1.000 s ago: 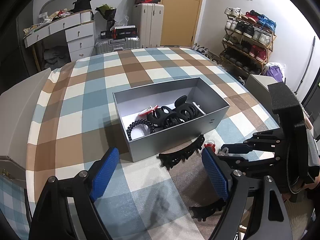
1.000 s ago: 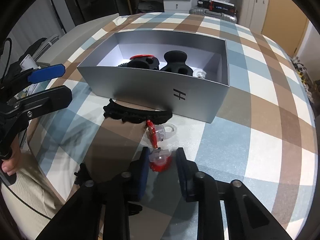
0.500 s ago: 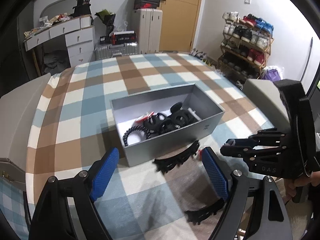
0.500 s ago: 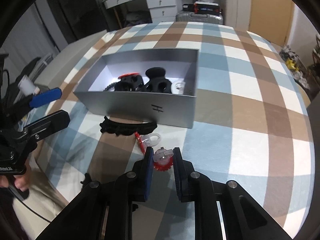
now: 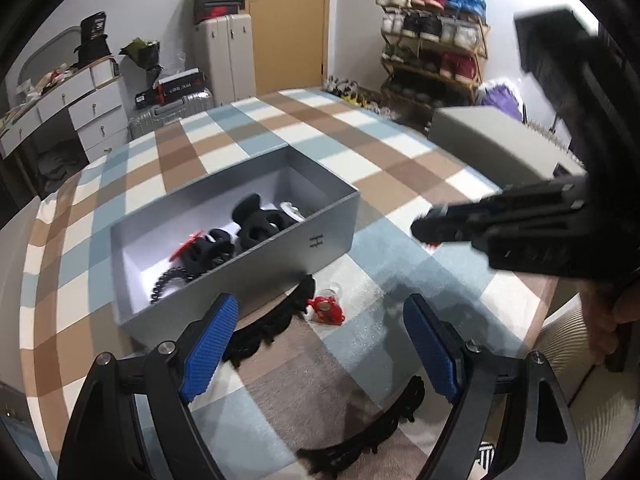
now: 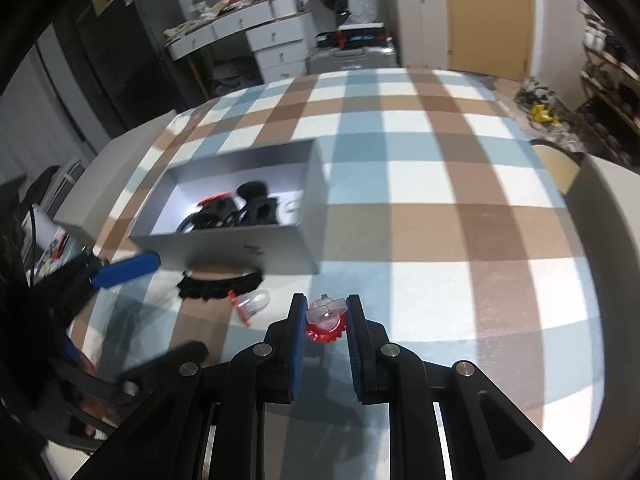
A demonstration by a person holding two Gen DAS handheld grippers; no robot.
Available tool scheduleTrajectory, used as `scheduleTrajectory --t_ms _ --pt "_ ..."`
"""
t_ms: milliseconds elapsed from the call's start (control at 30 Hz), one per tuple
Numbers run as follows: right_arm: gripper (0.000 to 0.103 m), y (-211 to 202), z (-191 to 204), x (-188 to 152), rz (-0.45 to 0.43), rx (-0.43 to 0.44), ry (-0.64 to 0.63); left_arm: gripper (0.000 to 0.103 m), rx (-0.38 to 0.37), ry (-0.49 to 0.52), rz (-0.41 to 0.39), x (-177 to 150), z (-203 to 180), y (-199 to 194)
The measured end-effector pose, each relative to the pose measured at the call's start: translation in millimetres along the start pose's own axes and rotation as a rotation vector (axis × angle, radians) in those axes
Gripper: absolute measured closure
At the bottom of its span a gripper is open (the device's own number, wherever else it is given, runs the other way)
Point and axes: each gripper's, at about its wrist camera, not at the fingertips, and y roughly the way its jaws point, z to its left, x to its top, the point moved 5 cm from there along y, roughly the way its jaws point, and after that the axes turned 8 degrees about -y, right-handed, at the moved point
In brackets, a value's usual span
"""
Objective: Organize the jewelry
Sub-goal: 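Grasp the red clip with clear cap with the left gripper while the right gripper holds its clip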
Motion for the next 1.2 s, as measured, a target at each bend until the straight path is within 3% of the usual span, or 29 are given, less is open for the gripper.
scheduleTrajectory --t_ms 100,167,267,400,533,700,967,1200 --pt "0.085 -1.2 -11.9 0.3 0.002 0.013 0.055 0.029 0.011 0.008 -0.008 2.3 -2.6 5.7" --pt "0.085 -1.9 -16.1 -1.2 0.007 0.038 0.078 0.048 0.003 0.015 0.010 1.7 -5.3 10.8" --pt "0.085 -3.6 -18.1 -2.0 0.009 0.051 0.090 0.056 0.003 0.030 0.043 -1.2 -9.9 19.8" --pt "0.085 -5.8 -15.2 -1.7 0.003 0.073 0.085 0.060 0.007 0.045 0.053 -2.8 -13.1 24.5" --pt "0.085 -6.6 -12.5 -1.9 0.003 0.084 0.079 0.084 0.040 0.025 0.086 -4.9 -6.5 30.1" --pt "0.085 -6.8 -13.6 -1.6 0.003 0.093 0.090 0.088 0.032 0.006 0.093 -5.3 -3.3 30.0" --pt "0.085 -5.0 -12.9 -1.9 0.005 0.092 0.090 0.095 0.004 0.057 0.096 -8.6 -16.2 27.5" --pt "0.084 -4.1 -13.2 -2.3 0.009 0.092 0.095 0.094 -0.020 0.063 0.103 -10.6 -19.7 26.8"
